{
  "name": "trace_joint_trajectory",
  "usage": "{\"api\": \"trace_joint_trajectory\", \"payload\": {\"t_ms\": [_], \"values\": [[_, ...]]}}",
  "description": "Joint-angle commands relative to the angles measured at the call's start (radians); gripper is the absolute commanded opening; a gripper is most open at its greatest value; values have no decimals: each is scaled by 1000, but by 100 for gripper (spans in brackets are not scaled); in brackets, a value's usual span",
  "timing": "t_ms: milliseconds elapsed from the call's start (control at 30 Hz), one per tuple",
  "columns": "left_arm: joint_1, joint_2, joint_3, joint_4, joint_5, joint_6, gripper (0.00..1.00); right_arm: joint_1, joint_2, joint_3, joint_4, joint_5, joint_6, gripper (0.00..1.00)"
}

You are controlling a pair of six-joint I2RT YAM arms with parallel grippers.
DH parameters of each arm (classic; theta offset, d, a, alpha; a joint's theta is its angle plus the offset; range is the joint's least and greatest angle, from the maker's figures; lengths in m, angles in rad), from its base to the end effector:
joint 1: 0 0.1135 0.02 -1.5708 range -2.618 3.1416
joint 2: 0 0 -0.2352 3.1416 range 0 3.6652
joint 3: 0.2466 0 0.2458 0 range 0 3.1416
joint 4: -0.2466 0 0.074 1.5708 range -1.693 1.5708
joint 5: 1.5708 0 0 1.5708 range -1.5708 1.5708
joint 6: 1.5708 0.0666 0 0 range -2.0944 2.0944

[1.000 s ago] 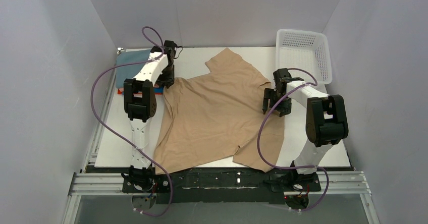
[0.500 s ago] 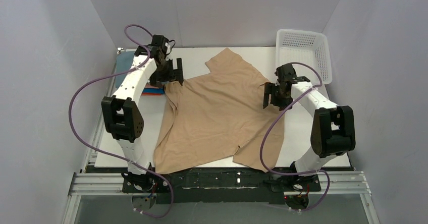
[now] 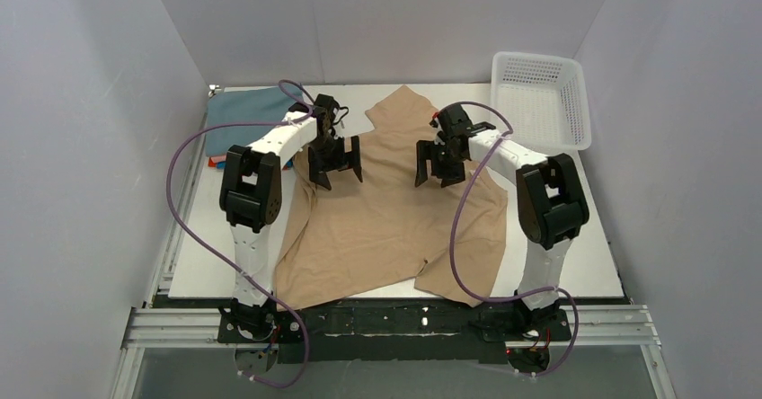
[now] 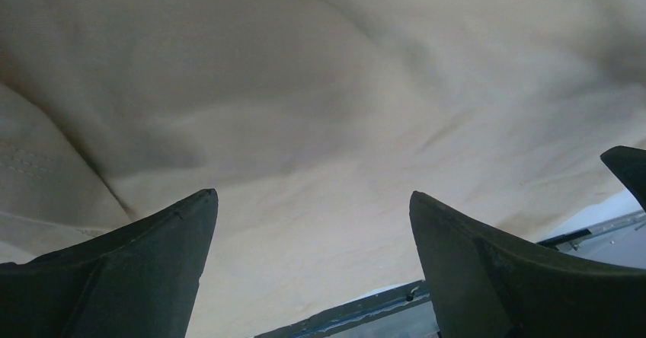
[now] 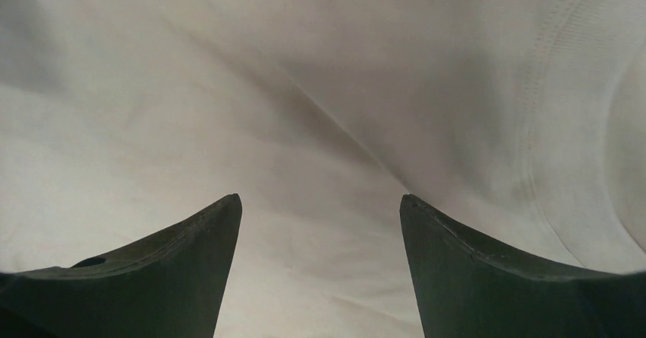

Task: Fold and stack the t-shirts
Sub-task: Flatten out the tshirt

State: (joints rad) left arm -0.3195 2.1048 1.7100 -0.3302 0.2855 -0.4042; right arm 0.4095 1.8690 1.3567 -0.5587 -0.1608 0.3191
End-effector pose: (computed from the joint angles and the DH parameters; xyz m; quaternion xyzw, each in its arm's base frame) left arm 0.4556 -0.1705 0.1882 0.0201 0.9043 -0.2651 0.3340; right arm 0.3565 0.1664 0.1511 -0.0635 0.9639 0.1605 0.2026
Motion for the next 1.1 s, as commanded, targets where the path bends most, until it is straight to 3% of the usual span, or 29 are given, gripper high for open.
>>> {"api": "trace_joint_trajectory", "payload": {"t_ms": [0,167,500,667,933,1067], "values": [[3,3,-5,-118,-38,-8,98,-1,66,46,-16,-9,67,84],[3,62,12,-151,-71,-1,98,-38,34,-68,-12,11,110,84],[-75,131,92,-163,-62,18,98,-203,-202,-353,3,-42,97,83],[-70,178,187,-302,-263,96,98,-227,-239,-396,-4,-22,87,83],[98,121,158,-341,-524,188,98,-262,-267,-427,-51,43,87,83],[172,54,178,-350,-509,201,98,-274,-294,-448,-73,85,78,83]]}}
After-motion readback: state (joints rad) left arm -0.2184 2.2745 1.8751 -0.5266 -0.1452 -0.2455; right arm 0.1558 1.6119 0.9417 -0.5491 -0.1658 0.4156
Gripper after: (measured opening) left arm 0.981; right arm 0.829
